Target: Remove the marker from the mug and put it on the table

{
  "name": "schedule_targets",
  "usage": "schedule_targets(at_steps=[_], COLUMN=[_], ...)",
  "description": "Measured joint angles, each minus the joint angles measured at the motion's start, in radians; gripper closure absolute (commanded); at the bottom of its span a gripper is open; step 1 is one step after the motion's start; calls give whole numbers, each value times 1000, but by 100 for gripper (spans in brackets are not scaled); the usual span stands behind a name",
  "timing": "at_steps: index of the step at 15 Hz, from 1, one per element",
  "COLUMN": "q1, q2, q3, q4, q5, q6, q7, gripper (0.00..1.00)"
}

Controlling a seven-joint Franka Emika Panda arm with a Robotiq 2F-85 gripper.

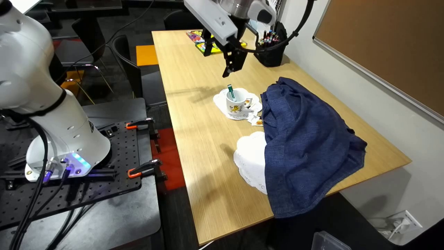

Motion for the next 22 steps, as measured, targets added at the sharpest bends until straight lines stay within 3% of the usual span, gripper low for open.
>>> schedule_targets(at_steps=[7,12,18,22], q1=[10,9,8,8], q2=[72,102,114,131], q3=[38,43,43,43], q4=[-1,-1,-1,-2], q5=[134,289,330,510], q6=[154,188,187,187], q7=[-395,-739,-831,-1072], gripper=[0,0,0,0])
